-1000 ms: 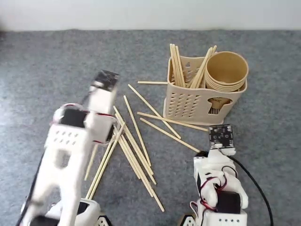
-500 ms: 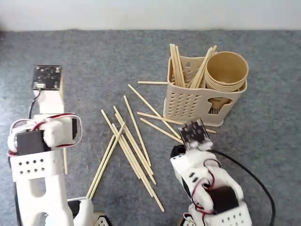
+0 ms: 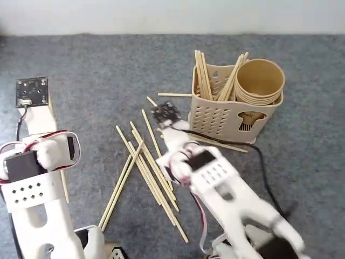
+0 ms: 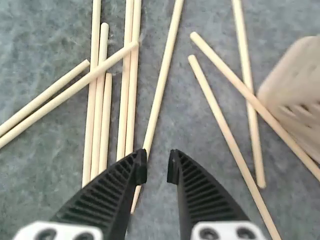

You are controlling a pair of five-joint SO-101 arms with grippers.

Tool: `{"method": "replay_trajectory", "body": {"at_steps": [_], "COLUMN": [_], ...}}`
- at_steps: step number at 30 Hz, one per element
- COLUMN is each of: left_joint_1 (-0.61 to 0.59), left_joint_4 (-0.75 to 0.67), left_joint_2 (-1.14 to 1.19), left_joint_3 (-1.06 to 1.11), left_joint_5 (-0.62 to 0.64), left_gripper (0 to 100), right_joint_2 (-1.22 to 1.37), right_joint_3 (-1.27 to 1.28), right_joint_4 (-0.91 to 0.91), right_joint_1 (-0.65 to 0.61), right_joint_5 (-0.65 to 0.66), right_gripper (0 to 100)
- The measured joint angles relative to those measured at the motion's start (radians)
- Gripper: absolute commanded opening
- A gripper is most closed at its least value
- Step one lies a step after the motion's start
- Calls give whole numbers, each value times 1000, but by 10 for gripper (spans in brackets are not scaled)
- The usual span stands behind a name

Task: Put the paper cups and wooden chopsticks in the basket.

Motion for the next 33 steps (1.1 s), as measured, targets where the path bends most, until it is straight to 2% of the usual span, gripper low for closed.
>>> {"method": "replay_trajectory", "body": {"at_steps": [6, 15, 26, 30, 33], "left_joint_1": [0, 0, 0, 0, 0], "left_joint_4": [-52, -101, -103, -103, -103], "left_joint_2": [0, 0, 0, 0, 0], "left_joint_3": [71, 110, 110, 110, 110], "left_joint_5": [0, 3, 3, 3, 3], "left_gripper": [12, 12, 12, 12, 12], "right_joint_2": [293, 569, 747, 772, 776], "right_joint_3": [-210, -456, -641, -677, -692], "right_joint_4": [-25, -25, 5, 40, 64], "right_joint_1": [-2, -18, -2, 3, 12], "right_joint_5": [0, 0, 0, 5, 51], "right_gripper": [80, 80, 79, 1, 5]}}
